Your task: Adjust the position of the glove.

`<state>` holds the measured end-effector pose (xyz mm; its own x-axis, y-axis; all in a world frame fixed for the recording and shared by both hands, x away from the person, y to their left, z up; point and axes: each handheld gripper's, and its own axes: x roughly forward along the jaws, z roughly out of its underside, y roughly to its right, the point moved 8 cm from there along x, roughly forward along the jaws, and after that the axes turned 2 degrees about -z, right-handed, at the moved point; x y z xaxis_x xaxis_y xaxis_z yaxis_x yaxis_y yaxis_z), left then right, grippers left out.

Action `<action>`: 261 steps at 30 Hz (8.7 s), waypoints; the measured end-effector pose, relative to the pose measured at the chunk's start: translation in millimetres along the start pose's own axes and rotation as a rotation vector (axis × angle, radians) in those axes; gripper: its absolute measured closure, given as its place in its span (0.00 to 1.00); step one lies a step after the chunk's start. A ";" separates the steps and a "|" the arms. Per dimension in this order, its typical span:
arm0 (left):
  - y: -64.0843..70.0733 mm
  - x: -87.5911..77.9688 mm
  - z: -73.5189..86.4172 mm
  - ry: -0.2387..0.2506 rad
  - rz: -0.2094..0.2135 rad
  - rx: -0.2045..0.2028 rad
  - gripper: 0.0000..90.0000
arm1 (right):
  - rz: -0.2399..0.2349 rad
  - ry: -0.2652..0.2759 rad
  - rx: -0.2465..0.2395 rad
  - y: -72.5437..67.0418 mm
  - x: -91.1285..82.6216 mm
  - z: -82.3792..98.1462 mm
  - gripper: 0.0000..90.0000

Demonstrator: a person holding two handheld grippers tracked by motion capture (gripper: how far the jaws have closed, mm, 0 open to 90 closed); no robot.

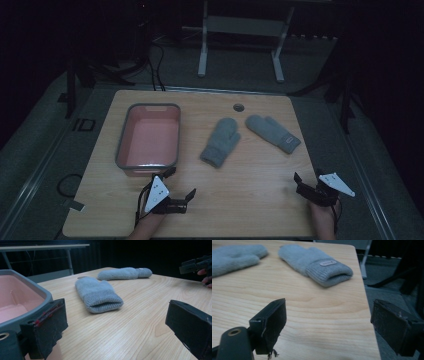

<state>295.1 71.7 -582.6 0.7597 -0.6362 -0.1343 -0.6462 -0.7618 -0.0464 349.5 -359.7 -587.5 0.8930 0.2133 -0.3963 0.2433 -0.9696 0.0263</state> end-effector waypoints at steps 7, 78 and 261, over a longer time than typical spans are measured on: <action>2.1 0.3 -0.3 0.002 0.009 0.004 0.04 | -0.011 -0.051 -0.001 -1.5 2.5 3.1 0.15; 4.7 0.0 -0.2 0.000 0.037 0.009 0.04 | -0.608 -0.263 -0.311 -200.6 159.6 -100.9 0.26; 5.1 -1.6 -0.3 0.007 0.046 -0.011 0.04 | 0.095 -0.338 0.162 -51.0 88.2 -65.4 0.88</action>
<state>290.6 68.8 -582.2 0.7299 -0.6712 -0.1290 -0.6794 -0.7332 -0.0291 440.6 -283.6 -563.8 0.7268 0.0962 -0.6801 0.0782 -0.9953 -0.0572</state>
